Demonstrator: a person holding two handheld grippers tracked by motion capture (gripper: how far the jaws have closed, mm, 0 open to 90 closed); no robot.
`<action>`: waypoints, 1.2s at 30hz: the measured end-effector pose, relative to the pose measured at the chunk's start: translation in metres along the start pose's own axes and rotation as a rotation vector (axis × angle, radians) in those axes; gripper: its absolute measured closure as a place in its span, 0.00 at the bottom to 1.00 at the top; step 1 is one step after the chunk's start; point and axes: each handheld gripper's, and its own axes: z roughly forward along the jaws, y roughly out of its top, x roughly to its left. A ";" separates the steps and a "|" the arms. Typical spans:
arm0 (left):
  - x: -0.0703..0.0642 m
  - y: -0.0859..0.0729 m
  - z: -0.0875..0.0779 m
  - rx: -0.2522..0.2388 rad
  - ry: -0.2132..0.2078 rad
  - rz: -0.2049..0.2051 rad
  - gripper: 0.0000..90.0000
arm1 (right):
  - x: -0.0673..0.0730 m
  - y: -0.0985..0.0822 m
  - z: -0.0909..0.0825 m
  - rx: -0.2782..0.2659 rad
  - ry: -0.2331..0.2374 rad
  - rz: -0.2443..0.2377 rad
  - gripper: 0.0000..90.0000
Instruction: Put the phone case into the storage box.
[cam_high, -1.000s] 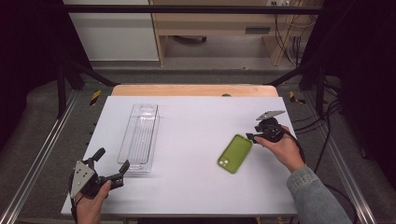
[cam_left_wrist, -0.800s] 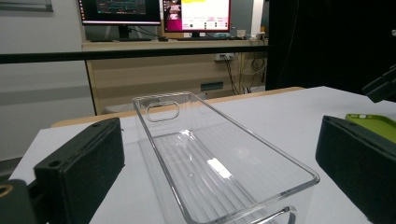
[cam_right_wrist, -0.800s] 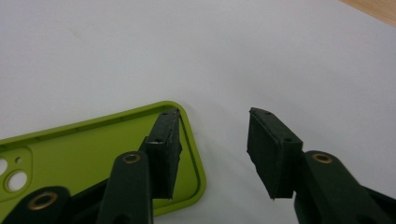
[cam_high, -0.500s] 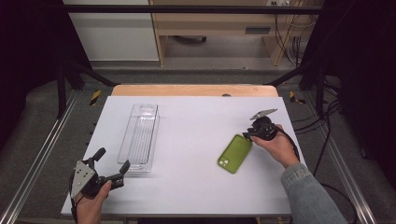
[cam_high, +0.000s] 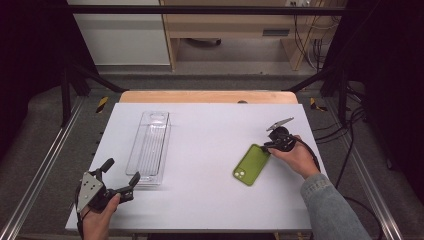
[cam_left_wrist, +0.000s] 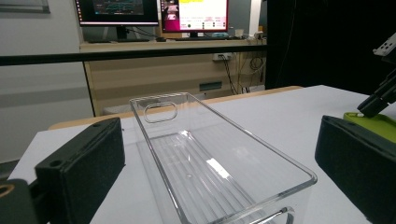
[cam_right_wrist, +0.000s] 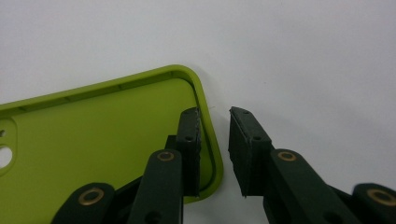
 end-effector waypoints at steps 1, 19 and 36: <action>0.000 0.000 0.000 -0.001 0.000 0.000 0.01 | 0.000 0.000 0.000 0.003 0.004 0.003 0.83; 0.003 0.000 0.000 -0.002 0.012 0.001 0.02 | -0.002 -0.001 0.001 0.002 0.030 0.002 0.92; 0.002 0.001 -0.002 -0.003 0.023 -0.003 0.02 | 0.012 0.003 -0.013 -0.063 -0.011 -0.054 0.98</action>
